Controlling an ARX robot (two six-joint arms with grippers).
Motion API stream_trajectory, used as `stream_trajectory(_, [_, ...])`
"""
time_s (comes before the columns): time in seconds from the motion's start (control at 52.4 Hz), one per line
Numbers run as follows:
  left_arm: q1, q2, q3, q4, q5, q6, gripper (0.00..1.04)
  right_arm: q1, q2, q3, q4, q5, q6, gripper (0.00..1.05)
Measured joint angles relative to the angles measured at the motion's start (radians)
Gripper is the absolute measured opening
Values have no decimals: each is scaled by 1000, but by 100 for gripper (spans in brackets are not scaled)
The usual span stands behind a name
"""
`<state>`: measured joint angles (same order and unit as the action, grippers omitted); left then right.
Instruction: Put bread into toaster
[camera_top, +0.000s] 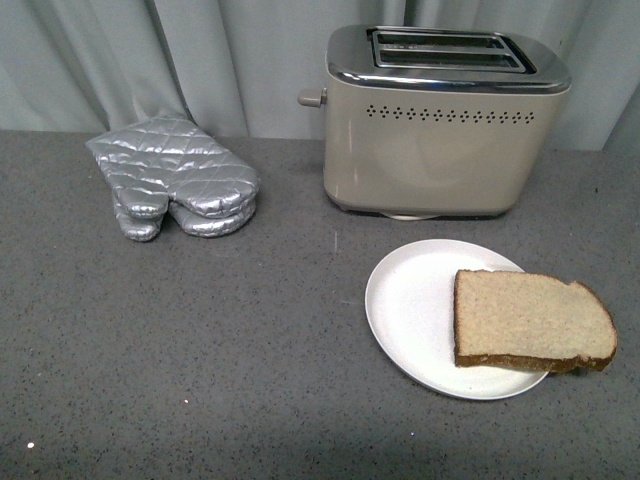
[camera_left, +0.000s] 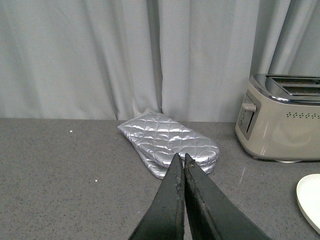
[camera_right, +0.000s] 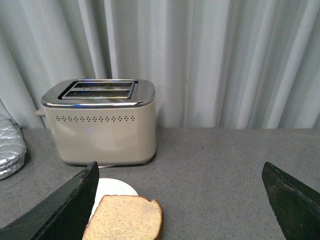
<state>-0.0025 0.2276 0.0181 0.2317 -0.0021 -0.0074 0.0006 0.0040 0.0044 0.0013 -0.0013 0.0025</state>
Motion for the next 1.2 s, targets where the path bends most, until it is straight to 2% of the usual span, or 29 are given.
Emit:
stream_trajectory(0.229, [0,-65,0,-65,0,0,4,0,0,0,0,0,0,95])
stream_trajectory(0.344, [0,-196,0,-221,2,0,4,0,0,0,0,0,0,95])
stream_trajectory(0.497, [0,-222,0,-229,2,0,4,0,0,0,0,0,0,95])
stream_trajectory(0.535, [0,-222,0,-229,2,0,11,8,9,2,-8,27,-25,95])
stream_trajectory(0.573, [0,-222,0,-230,1,0,20,16,63,10,0,95,-103,95])
stream_trajectory(0.611, [0,-224,0,-230,1,0,31,15,203,27,68,118,-181,95])
stream_trajectory(0.649, [0,-224,0,-230,1,0,40,2,348,50,143,93,-201,95])
stream_trajectory(0.764, [0,-224,0,-230,2,0,56,-17,657,119,278,42,-198,95])
stream_trajectory(0.936, [0,-224,0,-230,2,0,94,-53,1200,295,381,-116,-86,95])
stream_trajectory(0.993, [0,-224,0,-230,2,2,100,-68,1306,344,382,-157,-43,95])
stream_trajectory(1.203, [0,-224,0,-230,2,2,98,-105,1578,486,343,-262,37,95])
